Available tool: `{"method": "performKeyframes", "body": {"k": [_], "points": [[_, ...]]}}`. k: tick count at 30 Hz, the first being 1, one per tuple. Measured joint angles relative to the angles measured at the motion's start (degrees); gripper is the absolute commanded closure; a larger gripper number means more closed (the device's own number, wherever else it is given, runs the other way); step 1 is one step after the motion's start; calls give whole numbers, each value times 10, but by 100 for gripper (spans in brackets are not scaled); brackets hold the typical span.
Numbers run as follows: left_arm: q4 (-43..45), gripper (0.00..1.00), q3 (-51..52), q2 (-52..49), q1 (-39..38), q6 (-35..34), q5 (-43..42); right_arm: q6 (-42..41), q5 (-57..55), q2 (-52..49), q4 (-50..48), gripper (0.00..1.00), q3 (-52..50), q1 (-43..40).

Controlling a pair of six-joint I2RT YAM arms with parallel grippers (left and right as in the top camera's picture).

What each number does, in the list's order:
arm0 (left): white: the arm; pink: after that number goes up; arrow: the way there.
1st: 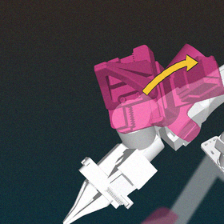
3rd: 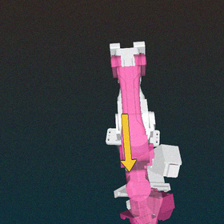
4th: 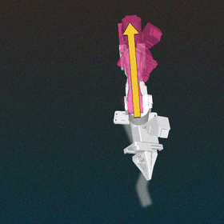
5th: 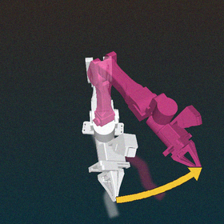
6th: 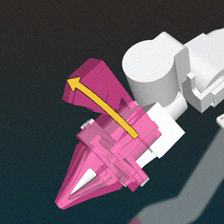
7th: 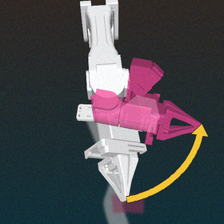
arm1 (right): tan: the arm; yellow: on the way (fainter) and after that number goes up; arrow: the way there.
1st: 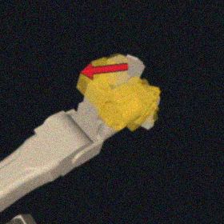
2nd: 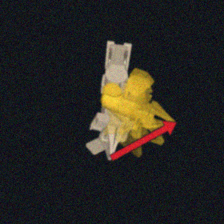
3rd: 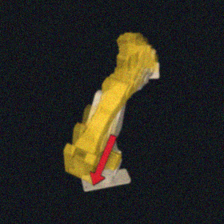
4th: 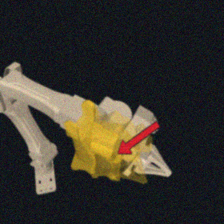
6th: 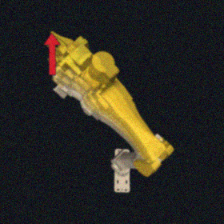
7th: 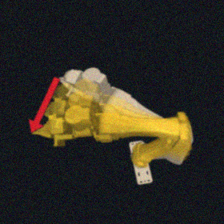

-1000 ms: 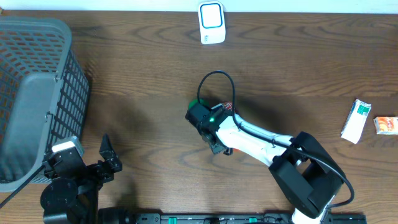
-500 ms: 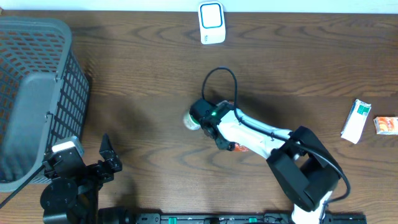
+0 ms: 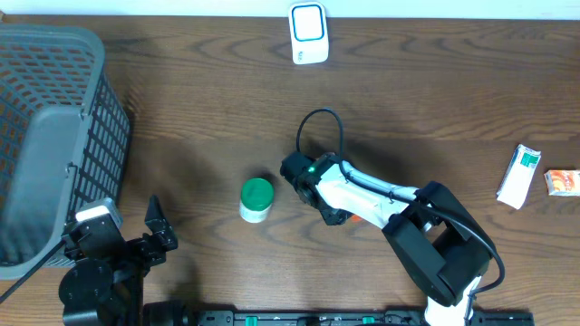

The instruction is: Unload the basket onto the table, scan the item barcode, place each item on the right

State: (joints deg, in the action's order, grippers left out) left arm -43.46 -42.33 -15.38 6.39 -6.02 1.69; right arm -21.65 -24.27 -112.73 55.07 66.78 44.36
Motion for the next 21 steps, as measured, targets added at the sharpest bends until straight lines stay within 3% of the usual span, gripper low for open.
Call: {"method": "performKeyframes", "body": {"k": [6,13,21], "points": [[0,4,0,0,0,0,0,3,66,5,17,99,19,-20],[0,4,0,0,0,0,0,85,330,47,102,99,101,-85],[0,4,0,0,0,0,0,177,591,87,104,99,110,-251]]}}
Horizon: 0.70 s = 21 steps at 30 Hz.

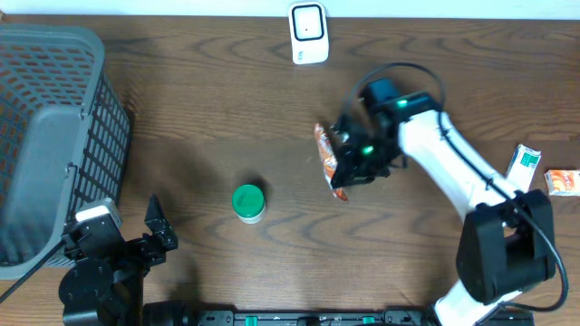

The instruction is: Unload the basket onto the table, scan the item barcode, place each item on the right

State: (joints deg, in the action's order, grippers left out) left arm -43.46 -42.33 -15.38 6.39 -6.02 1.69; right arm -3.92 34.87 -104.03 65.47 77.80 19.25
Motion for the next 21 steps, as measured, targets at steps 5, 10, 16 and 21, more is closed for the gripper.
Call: {"method": "performKeyframes", "body": {"k": [5,10,16,21], "points": [[0,4,0,0,0,0,0,32,111,-45,-41,92,-54,-64],[0,4,0,0,0,0,0,58,198,-79,-44,89,-70,-93],[0,4,0,0,0,0,0,20,169,-79,-38,86,-70,-122],[0,4,0,0,0,0,0,-37,61,-79,-41,44,-70,-139]]}}
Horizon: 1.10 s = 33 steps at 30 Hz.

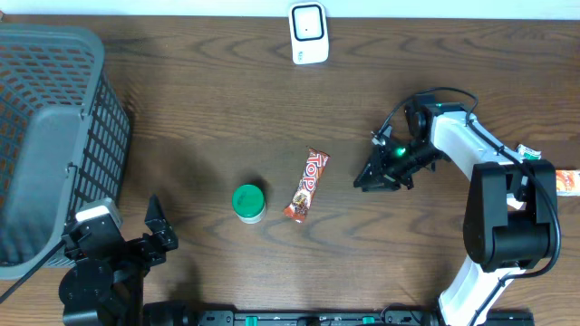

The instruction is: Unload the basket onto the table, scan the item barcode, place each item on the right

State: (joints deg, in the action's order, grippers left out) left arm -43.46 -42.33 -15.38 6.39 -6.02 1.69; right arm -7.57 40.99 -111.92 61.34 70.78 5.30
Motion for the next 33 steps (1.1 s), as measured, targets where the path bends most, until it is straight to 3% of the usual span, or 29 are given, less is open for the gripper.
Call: {"method": "performKeyframes", "body": {"k": [2,3,13,21,23,25,26,28,30,33], "points": [[0,4,0,0,0,0,0,-15,-35,0,-8,22,0,2],[0,4,0,0,0,0,0,-19,-44,0,-16,19,0,4],[0,4,0,0,0,0,0,-128,-78,0,-170,16,0,39],[0,4,0,0,0,0,0,-224,-109,-9,-242,16,0,139],[0,4,0,0,0,0,0,-250,-112,-14,-257,20,4,158],[0,4,0,0,0,0,0,-269,-109,-25,-285,33,8,166],[0,4,0,0,0,0,0,-276,-109,-30,-298,44,12,168],[0,4,0,0,0,0,0,-291,-109,-48,-324,78,21,171],[0,4,0,0,0,0,0,-303,-121,-60,-331,99,26,171],[0,4,0,0,0,0,0,-312,-126,-65,-333,99,28,171]]}}
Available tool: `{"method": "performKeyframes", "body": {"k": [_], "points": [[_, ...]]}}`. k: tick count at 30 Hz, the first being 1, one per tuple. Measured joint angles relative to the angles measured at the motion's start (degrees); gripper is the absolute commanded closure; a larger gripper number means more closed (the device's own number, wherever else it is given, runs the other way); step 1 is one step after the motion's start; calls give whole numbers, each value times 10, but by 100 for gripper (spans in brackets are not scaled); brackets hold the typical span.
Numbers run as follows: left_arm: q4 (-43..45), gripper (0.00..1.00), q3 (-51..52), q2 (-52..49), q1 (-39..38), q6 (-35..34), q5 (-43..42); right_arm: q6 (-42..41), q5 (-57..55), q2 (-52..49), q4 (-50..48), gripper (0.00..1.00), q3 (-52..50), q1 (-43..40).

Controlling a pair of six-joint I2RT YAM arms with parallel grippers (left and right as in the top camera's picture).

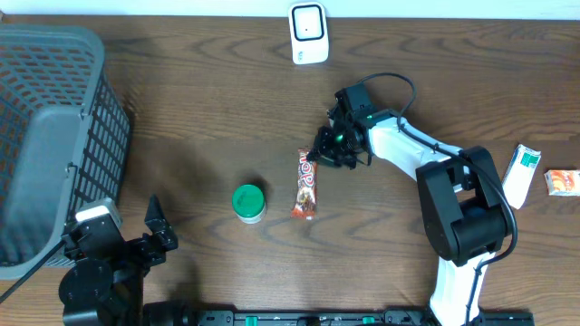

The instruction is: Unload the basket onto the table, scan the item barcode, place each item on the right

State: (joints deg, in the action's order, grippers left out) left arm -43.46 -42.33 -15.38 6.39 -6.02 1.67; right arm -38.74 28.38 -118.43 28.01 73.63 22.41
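Note:
A red-and-orange candy bar [306, 184] lies flat on the wood table, nearly upright in the overhead view. My right gripper [323, 154] is low at the bar's far end, touching or nearly touching it; its dark fingers blur together, so the jaw state is unclear. The white barcode scanner [308, 33] stands at the table's far edge, well beyond the bar. My left gripper [159, 228] rests at the near left, open and empty, far from the bar.
A green-lidded white jar [248, 202] stands just left of the bar. A large grey basket [54, 136] fills the left side. A white-and-green box [517, 176] and a small orange packet [563, 182] lie at the right edge.
My right gripper has moved from right of the bar, about mid-table, to the bar's far end. The bar has turned from a slant to nearly upright. The left arm stayed put.
First my right gripper was low beside the jar over something orange. Then it held the candy bar up over the table's middle. Then the bar lay slanted on the table with the gripper away to the right. Now the gripper is at the bar's far end.

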Motion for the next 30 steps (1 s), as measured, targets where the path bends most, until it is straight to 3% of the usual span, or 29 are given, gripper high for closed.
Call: {"method": "performKeyframes", "body": {"k": [7,14,19,24,30], "points": [[0,4,0,0,0,0,0,19,-76,29,17,99,-5,8],[0,4,0,0,0,0,0,27,-326,200,72,98,-25,19],[0,4,0,0,0,0,0,32,-552,318,112,98,-18,86],[0,4,0,0,0,0,0,33,-784,297,126,98,-25,160],[0,4,0,0,0,0,0,32,-1040,201,105,98,-41,212]]}}
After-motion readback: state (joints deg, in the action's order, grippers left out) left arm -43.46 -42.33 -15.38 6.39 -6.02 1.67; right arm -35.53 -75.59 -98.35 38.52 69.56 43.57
